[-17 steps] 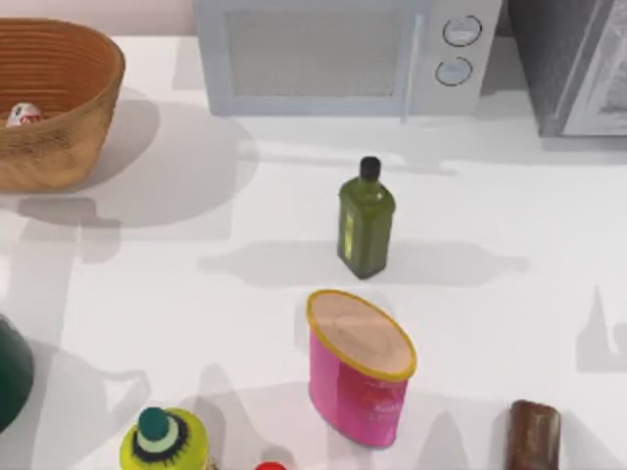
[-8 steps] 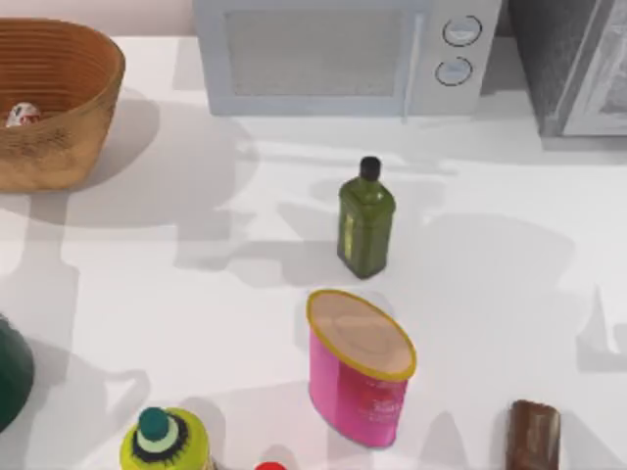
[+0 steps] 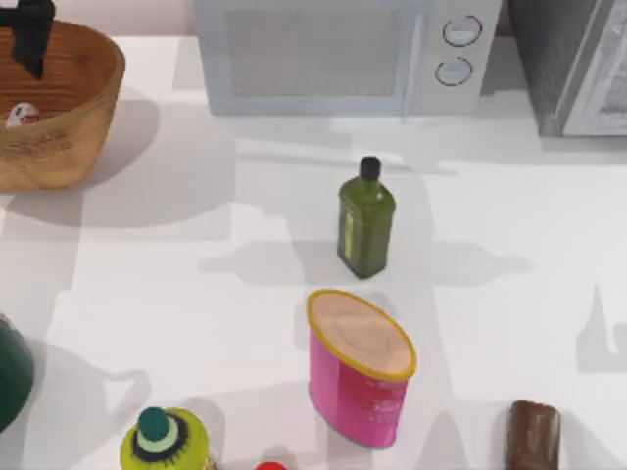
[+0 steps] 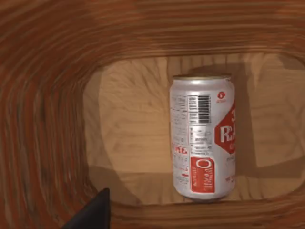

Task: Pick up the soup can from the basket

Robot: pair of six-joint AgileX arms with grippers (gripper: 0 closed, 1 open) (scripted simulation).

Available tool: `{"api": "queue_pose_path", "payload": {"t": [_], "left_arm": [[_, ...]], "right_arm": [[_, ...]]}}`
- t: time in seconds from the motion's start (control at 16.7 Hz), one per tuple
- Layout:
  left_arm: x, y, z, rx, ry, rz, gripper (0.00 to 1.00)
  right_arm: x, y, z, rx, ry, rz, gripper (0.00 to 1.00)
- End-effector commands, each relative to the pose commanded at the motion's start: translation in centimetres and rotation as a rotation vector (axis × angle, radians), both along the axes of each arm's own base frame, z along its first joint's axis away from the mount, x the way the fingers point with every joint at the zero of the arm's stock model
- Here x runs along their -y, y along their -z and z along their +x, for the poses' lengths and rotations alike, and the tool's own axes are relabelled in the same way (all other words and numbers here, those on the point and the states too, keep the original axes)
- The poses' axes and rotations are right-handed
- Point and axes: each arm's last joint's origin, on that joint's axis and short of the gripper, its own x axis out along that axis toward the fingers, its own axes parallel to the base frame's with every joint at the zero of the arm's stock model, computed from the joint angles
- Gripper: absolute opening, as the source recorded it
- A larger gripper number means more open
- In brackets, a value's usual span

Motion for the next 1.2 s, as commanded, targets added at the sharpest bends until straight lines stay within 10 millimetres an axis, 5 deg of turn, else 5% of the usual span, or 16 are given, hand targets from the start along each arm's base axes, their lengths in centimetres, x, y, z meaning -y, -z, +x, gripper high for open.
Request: {"api": "queue_pose_path", "payload": {"t": [0.3, 0.78, 1.2], "left_arm": [[-0.5, 5.2, 1.9, -0.123, -0.033, -0.023, 1.00], [-0.3, 5.9, 2.1, -0.132, -0.032, -0.024, 1.00], [-0.3, 10.5, 2.6, -0.131, -0.036, -0.024, 1.00]], "right_arm": [[0.0, 0.0, 0.0, 0.000, 0.000, 0.000, 1.00], [0.0, 0.0, 0.0, 0.000, 0.000, 0.000, 1.00], [0.0, 0.0, 0.0, 0.000, 0.000, 0.000, 1.00]]}}
